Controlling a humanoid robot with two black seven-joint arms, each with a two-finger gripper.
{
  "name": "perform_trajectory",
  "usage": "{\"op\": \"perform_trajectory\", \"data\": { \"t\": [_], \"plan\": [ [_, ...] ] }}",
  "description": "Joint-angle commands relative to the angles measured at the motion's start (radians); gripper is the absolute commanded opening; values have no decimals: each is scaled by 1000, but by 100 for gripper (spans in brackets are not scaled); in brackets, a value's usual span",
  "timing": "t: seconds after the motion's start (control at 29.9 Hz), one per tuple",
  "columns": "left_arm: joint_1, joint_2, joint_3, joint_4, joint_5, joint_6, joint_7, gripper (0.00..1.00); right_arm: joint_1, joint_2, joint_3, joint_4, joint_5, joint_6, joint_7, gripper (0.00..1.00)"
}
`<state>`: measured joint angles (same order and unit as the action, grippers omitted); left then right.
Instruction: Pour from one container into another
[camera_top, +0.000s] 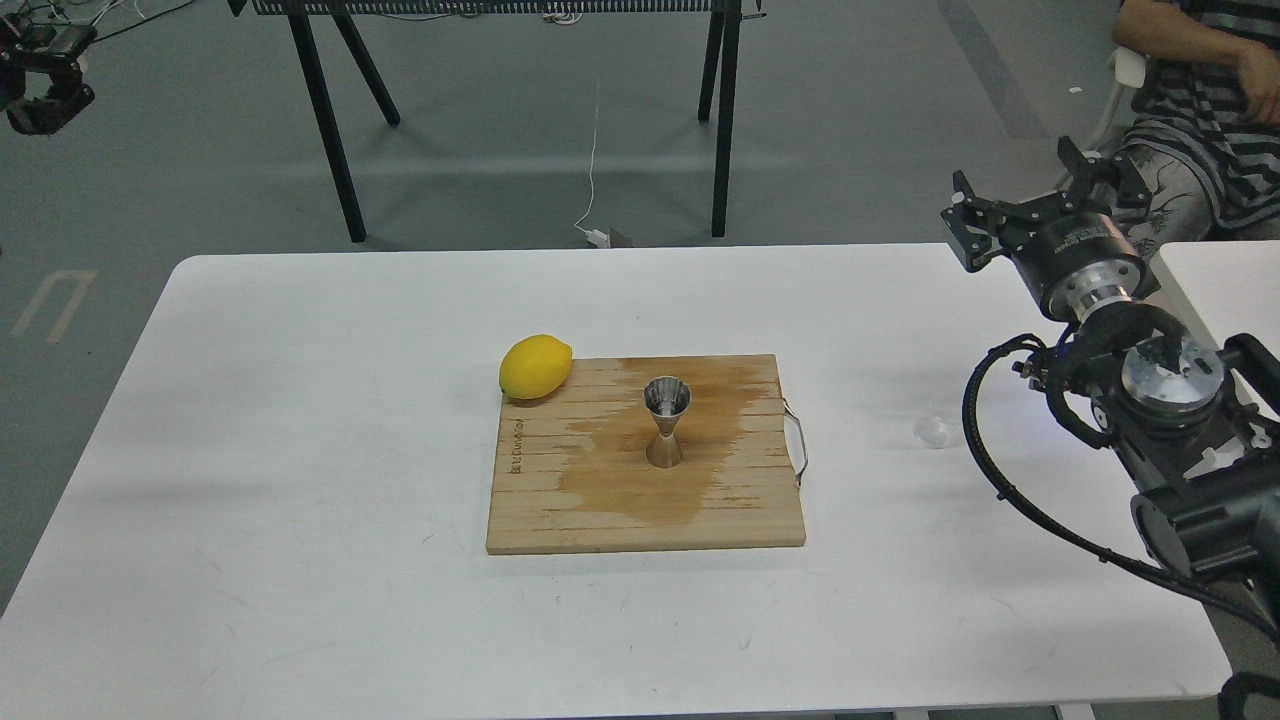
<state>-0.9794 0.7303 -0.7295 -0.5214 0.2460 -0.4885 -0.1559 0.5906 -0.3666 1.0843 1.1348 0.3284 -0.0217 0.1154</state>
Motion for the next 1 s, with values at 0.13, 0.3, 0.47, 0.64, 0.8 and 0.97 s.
{"op": "perform_trajectory", "data": {
  "t": [0.13,0.3,0.47,0.64,0.8,0.97],
  "plan": [
    [16,-117,-2,23,-80,0,-11,100,66,-5,-53,-139,-91,187,-62,97],
    [82,-169,-2,29,-166,0,-39,100,66,-18,-55,-280,-124,304,-69,98],
    [139,-204,-1,52,-171,0,-85,100,49,-84,-61,-319,-127,385,-69,99],
    [154,-250,-2,66,-174,0,-85,100,48,-74,-96,-415,-126,465,-66,99],
    [154,-255,-4,69,-177,0,-86,100,49,-74,-96,-415,-126,450,-59,99],
    [156,-255,-2,69,-177,0,-88,100,41,-69,-99,-412,-124,444,-57,99]
  ]
}}
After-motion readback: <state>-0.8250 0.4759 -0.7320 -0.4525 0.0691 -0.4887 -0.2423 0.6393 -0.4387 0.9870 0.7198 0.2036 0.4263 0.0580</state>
